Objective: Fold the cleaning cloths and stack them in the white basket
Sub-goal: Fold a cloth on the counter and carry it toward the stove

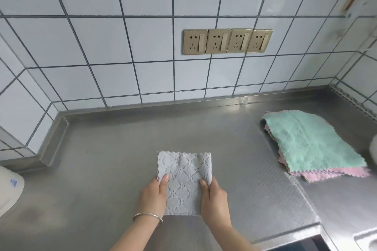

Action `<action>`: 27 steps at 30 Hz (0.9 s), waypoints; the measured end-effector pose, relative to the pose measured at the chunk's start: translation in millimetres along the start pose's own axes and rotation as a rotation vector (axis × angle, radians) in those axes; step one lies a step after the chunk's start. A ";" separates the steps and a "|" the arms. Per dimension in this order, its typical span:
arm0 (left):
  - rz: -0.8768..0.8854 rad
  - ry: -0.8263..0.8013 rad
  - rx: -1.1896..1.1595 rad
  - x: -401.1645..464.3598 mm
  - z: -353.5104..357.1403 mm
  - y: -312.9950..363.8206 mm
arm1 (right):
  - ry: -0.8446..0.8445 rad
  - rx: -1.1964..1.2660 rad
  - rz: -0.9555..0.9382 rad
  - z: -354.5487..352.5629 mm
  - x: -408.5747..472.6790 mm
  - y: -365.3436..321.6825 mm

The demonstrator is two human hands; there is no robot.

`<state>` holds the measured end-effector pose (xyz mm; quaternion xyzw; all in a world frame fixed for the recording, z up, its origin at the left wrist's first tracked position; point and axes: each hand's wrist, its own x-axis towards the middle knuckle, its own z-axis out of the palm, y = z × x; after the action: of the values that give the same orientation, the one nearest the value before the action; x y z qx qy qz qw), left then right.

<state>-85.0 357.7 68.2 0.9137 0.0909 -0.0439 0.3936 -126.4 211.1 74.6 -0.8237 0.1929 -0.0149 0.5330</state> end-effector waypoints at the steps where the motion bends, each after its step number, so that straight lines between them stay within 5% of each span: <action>1: 0.032 -0.016 -0.011 5.7 -5.1 -1.6 | 0.034 0.011 0.011 5.5 -1.5 -3.0; 13: 0.291 -0.323 -0.149 26.5 -76.8 -18.7 | 0.467 0.214 0.165 69.4 -74.2 -42.6; 27: 0.414 -0.529 -0.183 -37.2 -89.2 -39.9 | 0.581 0.237 0.225 67.2 -160.1 -26.0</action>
<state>-128.7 444.6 106.7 0.8307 -0.1982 -0.1902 0.4843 -251.2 332.4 97.5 -0.6909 0.4233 -0.2124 0.5462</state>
